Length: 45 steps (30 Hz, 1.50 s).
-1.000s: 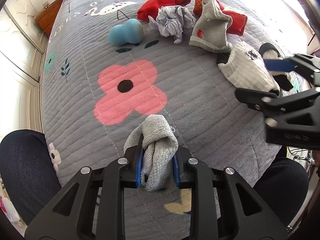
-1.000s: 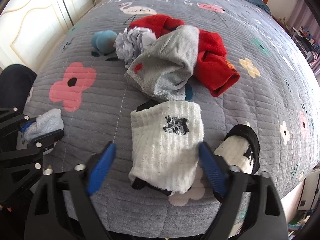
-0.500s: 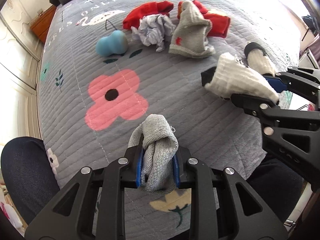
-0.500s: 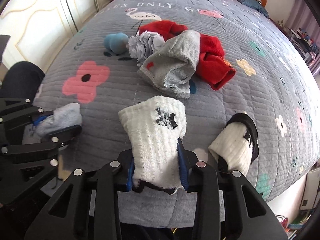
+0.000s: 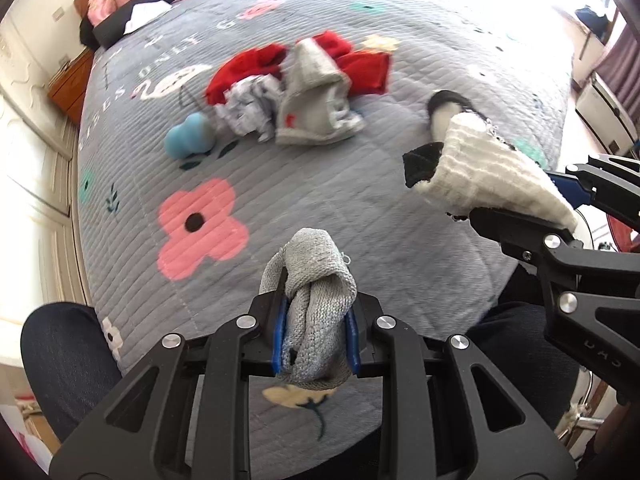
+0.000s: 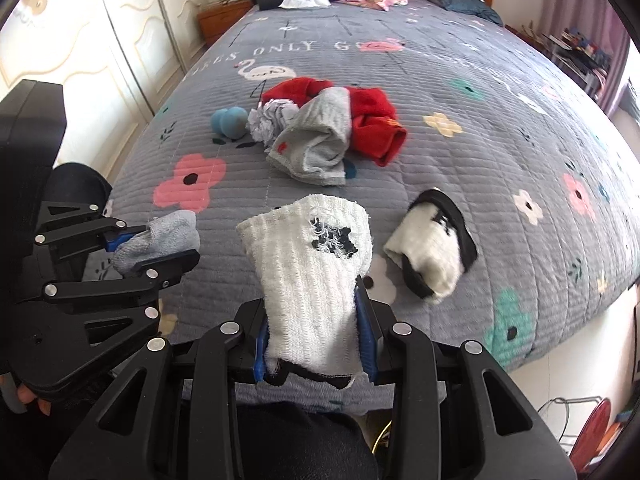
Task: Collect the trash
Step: 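Grasp the white sock with black cuff with the right tool while the left tool holds the grey sock, then carry both socks over the bin and open both tools to drop them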
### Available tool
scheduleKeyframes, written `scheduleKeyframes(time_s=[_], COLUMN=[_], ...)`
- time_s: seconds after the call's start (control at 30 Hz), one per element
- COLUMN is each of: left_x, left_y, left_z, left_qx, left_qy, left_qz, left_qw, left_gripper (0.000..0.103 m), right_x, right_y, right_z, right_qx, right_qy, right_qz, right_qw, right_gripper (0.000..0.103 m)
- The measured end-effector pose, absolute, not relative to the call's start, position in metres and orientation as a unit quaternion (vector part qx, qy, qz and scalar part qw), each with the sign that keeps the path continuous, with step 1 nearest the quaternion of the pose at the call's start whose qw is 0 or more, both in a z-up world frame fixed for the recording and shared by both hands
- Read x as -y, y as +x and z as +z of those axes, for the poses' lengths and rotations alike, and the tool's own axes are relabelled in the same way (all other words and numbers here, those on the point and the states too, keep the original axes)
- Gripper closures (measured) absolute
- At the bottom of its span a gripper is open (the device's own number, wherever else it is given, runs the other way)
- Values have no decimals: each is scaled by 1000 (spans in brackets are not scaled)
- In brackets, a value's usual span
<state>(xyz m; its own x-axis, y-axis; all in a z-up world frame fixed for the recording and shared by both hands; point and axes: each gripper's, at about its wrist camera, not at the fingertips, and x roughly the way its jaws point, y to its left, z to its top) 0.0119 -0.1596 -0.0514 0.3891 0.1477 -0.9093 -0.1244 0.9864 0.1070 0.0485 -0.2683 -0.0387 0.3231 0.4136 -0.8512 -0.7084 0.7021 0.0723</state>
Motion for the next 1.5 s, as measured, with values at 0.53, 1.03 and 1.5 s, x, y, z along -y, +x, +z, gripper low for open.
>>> scheduleKeyframes(time_s=[0.53, 1.03, 1.5], left_x=[251, 390, 488], left_y=[34, 48, 64], left_z=[-33, -53, -110], left_qx=[-529, -519, -557], left_qy=[89, 173, 268], left_qz=[-27, -168, -269], left_qw=[843, 820, 739], left_gripper=[80, 80, 25], right_x=[386, 523, 594], right_y=[30, -4, -2], right_z=[-20, -24, -77], right_qx=[-458, -456, -499], right_qy=[-42, 58, 125], right_qz=[253, 86, 3], right_qw=[851, 884, 858], right_gripper=[71, 71, 71])
